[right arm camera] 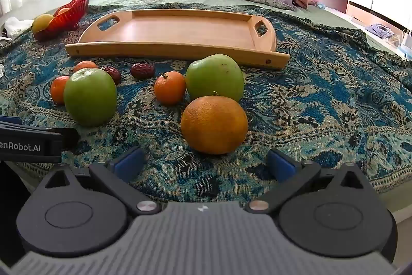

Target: Organize fruits

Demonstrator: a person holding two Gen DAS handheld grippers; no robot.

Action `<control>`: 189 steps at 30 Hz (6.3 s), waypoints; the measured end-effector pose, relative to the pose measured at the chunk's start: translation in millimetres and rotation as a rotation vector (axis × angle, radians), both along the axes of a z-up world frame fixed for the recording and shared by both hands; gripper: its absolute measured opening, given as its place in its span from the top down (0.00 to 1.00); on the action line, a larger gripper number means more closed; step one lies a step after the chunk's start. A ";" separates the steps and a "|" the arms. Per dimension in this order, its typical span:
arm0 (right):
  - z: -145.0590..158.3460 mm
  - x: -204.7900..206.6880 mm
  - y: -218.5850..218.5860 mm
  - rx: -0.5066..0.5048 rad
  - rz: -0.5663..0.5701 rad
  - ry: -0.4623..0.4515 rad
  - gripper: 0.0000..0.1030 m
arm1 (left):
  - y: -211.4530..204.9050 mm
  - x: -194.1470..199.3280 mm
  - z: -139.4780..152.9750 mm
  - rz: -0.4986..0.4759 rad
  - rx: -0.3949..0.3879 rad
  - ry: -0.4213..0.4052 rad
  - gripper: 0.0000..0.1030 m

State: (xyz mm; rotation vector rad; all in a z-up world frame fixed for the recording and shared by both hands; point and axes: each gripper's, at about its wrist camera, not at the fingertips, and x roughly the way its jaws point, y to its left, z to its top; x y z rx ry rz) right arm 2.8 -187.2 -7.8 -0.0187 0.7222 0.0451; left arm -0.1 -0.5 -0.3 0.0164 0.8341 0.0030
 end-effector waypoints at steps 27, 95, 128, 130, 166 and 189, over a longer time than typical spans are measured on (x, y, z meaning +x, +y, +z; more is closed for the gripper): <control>0.4 0.1 -0.4 -0.006 0.003 0.002 0.00 | -0.2 -0.5 -0.3 0.000 -0.004 0.000 0.00; 0.0 -8.3 1.1 -0.023 0.027 -0.037 0.00 | -0.2 -9.6 8.6 -0.099 -0.005 -0.066 0.13; 9.3 -9.2 -9.6 -0.004 0.045 -0.161 0.44 | -28.9 35.6 16.3 -0.343 -0.100 -0.036 0.47; 7.6 -8.3 -9.7 -0.003 0.045 -0.158 0.44 | -30.7 35.4 16.9 -0.345 -0.090 -0.041 0.47; 35.2 -7.6 -16.1 0.085 0.056 -0.242 0.48 | -1.9 30.8 63.3 -0.292 -0.128 -0.143 0.47; 55.7 22.6 -22.5 0.104 0.048 -0.270 0.48 | 11.9 67.9 80.4 -0.223 -0.153 -0.190 0.47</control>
